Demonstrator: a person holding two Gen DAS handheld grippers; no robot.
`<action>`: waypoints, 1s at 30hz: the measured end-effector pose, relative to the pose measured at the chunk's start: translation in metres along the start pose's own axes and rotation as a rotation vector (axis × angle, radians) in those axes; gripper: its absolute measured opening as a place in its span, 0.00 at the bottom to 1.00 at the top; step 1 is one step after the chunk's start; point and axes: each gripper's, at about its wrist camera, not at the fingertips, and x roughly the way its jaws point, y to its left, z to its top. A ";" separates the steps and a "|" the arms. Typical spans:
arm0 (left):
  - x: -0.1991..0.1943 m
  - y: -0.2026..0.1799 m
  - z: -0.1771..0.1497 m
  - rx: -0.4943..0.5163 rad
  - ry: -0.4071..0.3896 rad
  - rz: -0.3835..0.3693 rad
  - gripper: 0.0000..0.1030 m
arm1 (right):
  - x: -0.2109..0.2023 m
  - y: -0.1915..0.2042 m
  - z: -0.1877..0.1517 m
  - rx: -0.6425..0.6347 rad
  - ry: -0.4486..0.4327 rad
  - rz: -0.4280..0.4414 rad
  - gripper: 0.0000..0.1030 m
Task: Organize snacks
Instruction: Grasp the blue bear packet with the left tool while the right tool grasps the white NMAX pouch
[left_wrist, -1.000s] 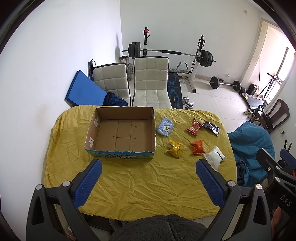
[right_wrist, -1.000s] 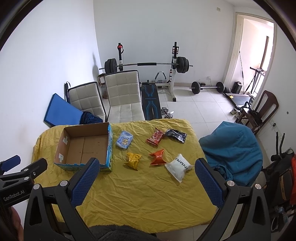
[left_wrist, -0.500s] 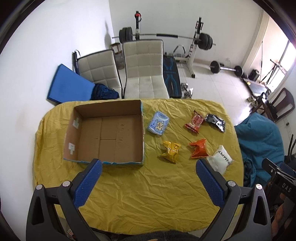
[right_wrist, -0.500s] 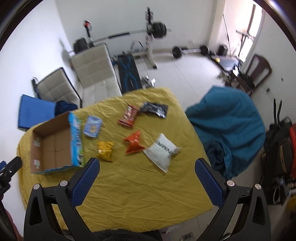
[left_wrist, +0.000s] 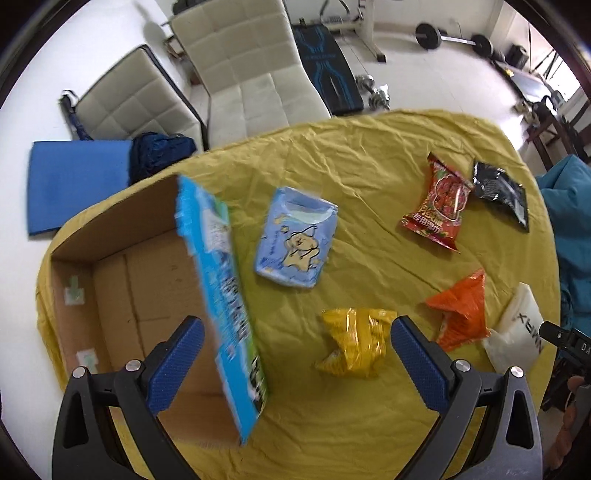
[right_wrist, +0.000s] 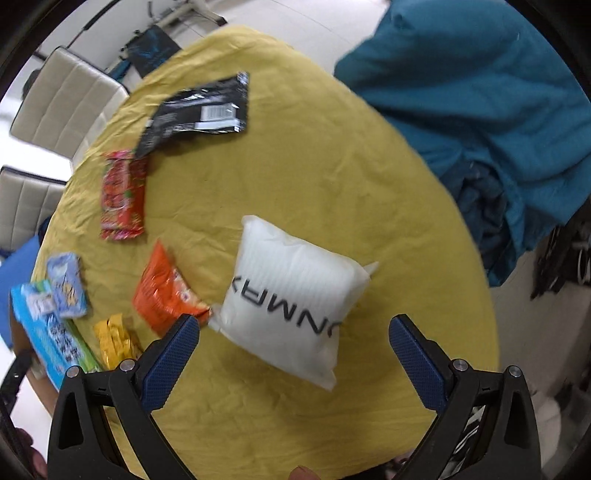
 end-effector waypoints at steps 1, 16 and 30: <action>0.012 -0.002 0.008 0.009 0.022 -0.007 1.00 | 0.011 -0.001 0.006 0.019 0.020 0.010 1.00; 0.147 -0.020 0.086 0.235 0.232 0.196 1.00 | 0.090 0.018 0.011 0.048 0.208 0.008 1.00; 0.173 -0.007 0.083 0.052 0.349 -0.011 0.67 | 0.074 0.047 0.013 -0.220 0.170 -0.111 0.75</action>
